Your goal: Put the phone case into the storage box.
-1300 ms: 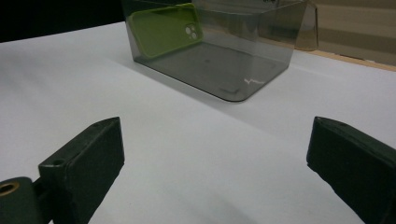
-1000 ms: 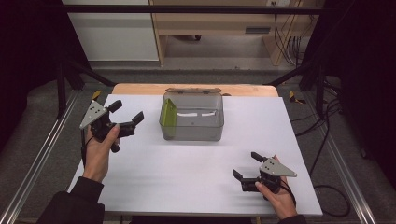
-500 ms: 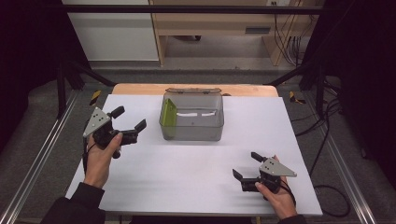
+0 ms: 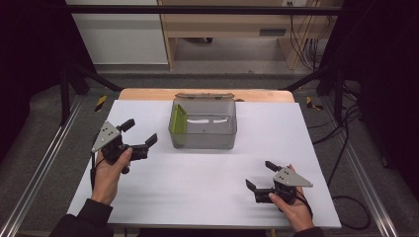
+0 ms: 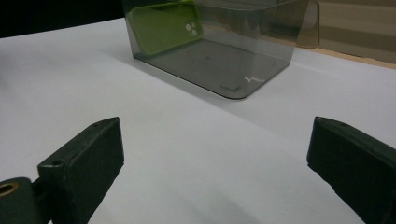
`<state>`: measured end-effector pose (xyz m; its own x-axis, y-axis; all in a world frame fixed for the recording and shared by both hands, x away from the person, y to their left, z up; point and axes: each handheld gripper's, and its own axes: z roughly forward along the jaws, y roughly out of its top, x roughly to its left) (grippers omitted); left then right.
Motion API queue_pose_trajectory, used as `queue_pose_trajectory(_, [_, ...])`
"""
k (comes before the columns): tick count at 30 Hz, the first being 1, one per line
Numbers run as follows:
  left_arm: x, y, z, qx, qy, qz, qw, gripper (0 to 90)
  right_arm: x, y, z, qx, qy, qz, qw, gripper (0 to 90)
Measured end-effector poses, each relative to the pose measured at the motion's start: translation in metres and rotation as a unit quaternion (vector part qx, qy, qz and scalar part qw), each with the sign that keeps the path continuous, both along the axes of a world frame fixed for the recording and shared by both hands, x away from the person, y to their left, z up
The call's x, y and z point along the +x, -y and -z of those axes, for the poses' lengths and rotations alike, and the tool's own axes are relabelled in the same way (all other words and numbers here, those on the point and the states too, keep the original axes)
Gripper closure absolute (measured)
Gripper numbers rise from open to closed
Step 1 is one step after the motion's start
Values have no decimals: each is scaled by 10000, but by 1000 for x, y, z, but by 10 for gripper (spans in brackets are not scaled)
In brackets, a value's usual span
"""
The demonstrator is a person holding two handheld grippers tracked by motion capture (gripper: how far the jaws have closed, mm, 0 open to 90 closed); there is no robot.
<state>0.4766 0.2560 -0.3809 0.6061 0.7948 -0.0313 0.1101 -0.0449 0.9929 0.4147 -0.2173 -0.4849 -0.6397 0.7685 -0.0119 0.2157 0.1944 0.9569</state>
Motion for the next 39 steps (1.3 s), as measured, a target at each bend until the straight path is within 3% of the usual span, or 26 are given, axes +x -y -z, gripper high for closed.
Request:
queue_pose_trajectory(8, [-5, -1, 8, 56, -41, 34, 10000, 6, 0, 0, 0, -11, -3, -1, 10000, 43])
queue_pose_trajectory(22, [-16, -3, 20, -24, -105, 92, 9999, 7, 0, -1, 1, -41, -19, 8, 10000, 43])
queue_pose_trajectory(39, [-28, -16, 16, -128, -34, 60, 9999, 7, 0, -1, 1, -59, -1, -1, 10000, 44])
